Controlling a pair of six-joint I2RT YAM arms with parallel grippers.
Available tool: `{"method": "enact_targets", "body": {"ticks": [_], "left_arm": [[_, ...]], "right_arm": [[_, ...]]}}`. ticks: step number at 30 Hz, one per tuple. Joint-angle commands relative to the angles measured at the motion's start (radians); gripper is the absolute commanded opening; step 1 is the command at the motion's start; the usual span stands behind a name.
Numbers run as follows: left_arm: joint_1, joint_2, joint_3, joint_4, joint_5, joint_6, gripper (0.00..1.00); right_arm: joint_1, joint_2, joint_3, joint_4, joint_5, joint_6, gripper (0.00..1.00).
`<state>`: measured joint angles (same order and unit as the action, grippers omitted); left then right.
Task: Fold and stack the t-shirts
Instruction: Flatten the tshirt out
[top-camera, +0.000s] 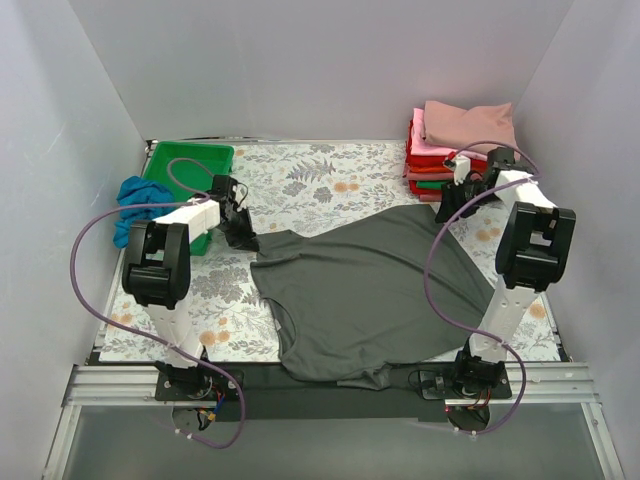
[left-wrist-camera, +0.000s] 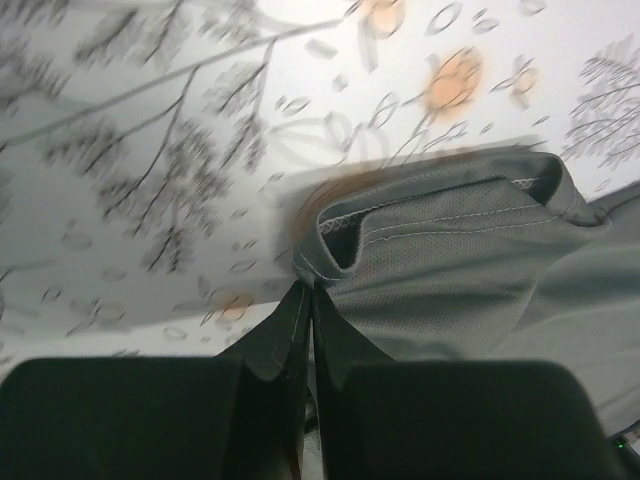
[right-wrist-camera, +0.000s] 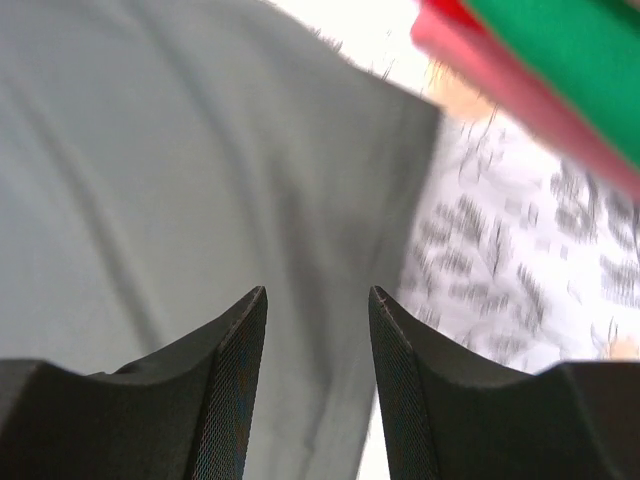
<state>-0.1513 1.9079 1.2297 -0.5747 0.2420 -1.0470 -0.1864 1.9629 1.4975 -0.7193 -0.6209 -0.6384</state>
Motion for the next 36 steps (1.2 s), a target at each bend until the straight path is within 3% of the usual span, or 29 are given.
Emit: {"method": "enact_targets", "body": {"ticks": [1,15,16,20,23,28,33,34,35,36], "left_arm": [[0.021,-0.090,-0.076,-0.004,-0.058,0.007,0.00],[0.045,-0.187,-0.185,0.009,-0.036,0.001,0.00],[0.047,-0.196,-0.187,0.007,-0.035,0.001,0.00],[0.047,-0.227,-0.194,0.006,-0.026,0.001,0.00],[0.047,-0.263,-0.200,-0.001,-0.021,-0.002,0.00],[0.047,-0.323,-0.229,-0.004,-0.006,-0.008,0.00],[0.047,-0.362,-0.257,0.001,0.026,-0.013,0.00],[0.047,-0.360,-0.260,0.003,0.029,-0.013,0.00],[0.047,-0.362,-0.259,0.001,0.033,-0.012,0.00],[0.047,-0.360,-0.259,0.001,0.033,-0.011,0.00]], "right_arm": [[0.044,0.050,0.075,0.067,0.056,0.080,0.52],[0.104,0.129,-0.009,0.124,0.225,0.108,0.50],[0.104,0.128,-0.020,0.123,0.254,0.102,0.48],[0.104,0.070,-0.129,0.119,0.320,0.049,0.17],[0.099,-0.016,-0.250,0.116,0.351,0.005,0.01],[0.064,-0.165,-0.446,0.103,0.395,-0.047,0.01],[0.004,-0.240,-0.493,0.077,0.383,-0.087,0.02],[-0.002,-0.248,-0.464,0.067,0.345,-0.090,0.06],[-0.005,-0.249,-0.441,0.058,0.328,-0.087,0.21],[-0.005,-0.245,-0.415,0.043,0.310,-0.074,0.26]]}}
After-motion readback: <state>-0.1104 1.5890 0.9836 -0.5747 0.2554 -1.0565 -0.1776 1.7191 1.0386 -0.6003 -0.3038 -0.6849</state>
